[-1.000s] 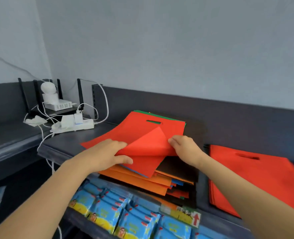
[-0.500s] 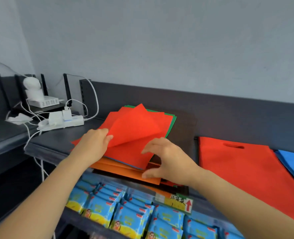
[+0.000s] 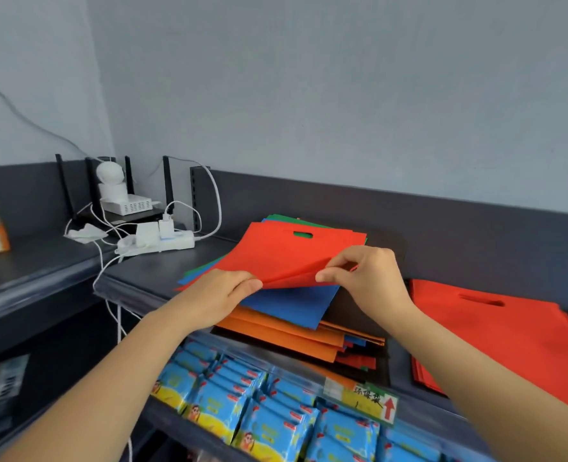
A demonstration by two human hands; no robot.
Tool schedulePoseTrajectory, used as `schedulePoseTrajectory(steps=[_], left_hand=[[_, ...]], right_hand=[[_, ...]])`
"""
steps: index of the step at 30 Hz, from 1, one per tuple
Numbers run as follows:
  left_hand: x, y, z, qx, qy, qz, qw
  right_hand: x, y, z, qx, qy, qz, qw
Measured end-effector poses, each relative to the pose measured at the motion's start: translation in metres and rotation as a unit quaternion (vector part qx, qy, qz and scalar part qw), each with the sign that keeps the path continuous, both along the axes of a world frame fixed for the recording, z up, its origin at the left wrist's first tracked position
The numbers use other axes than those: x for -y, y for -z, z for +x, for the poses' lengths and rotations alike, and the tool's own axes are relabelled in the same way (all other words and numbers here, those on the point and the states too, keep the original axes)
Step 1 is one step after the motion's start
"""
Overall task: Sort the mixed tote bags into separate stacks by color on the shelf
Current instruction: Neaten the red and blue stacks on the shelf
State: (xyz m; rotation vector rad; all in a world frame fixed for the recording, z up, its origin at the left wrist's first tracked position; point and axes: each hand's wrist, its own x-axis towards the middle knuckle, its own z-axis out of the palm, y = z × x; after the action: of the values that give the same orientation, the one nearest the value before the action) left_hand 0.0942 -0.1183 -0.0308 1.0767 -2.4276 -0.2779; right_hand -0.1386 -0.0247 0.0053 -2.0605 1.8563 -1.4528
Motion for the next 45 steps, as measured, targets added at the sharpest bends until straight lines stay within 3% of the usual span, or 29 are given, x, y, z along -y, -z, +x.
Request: schedulePoseTrajectory(steps=[5,7,8,9,11,12,13,17,20,25,31,36,39,42,45], left_hand=[[0.008,0.003,-0.005,0.060,-0.008,-0.059,0.996],[0.010,0.002,-0.010,0.056,-0.040,-0.080,0.994],[0.009,0.000,-0.013,0.051,-0.047,-0.088,0.994],[0.005,-0.002,-0.016,0.051,-0.044,-0.097,0.993],[-0.006,-0.008,-0.025,0.078,-0.018,-0.122,0.989],[-0.013,-0.011,-0.032,0.102,-0.006,-0.140,0.985],[-0.020,-0.014,-0.040,0.124,0.006,-0.159,0.979],[-0.047,-0.024,-0.079,0.187,0.052,-0.221,0.956],[-0.060,-0.024,-0.113,0.179,0.084,-0.242,0.950],[-0.090,-0.014,-0.190,0.191,0.147,-0.253,0.937],[-0.131,0.014,-0.273,0.203,0.234,-0.248,0.918],[-0.152,0.033,-0.295,0.251,0.261,-0.183,0.914],[-0.154,0.034,-0.295,0.264,0.251,-0.116,0.924],[-0.157,0.027,-0.289,0.262,0.259,-0.052,0.928],[-0.161,0.014,-0.271,0.221,0.249,-0.054,0.941]], right_hand=[[0.002,-0.005,-0.004,0.032,0.041,0.008,0.999],[0.003,-0.003,-0.007,0.101,0.076,0.019,0.992],[0.004,-0.002,-0.011,0.177,0.091,0.057,0.978],[0.005,-0.003,-0.016,0.283,0.085,0.126,0.947],[0.001,-0.002,-0.028,0.465,0.026,0.280,0.839],[-0.003,0.001,-0.035,0.500,-0.002,0.325,0.803],[-0.004,0.005,-0.042,0.508,-0.023,0.341,0.791],[-0.009,0.017,-0.073,0.441,0.003,0.285,0.851],[-0.032,0.014,-0.102,0.361,0.052,0.236,0.901],[-0.079,0.028,-0.172,0.264,0.176,0.211,0.925],[-0.145,0.035,-0.230,0.099,0.339,0.243,0.904],[-0.169,0.051,-0.247,-0.019,0.328,0.388,0.861],[-0.168,0.053,-0.249,-0.063,0.329,0.412,0.848],[-0.159,0.053,-0.246,-0.098,0.325,0.397,0.853],[-0.141,0.050,-0.229,-0.103,0.280,0.321,0.899]])
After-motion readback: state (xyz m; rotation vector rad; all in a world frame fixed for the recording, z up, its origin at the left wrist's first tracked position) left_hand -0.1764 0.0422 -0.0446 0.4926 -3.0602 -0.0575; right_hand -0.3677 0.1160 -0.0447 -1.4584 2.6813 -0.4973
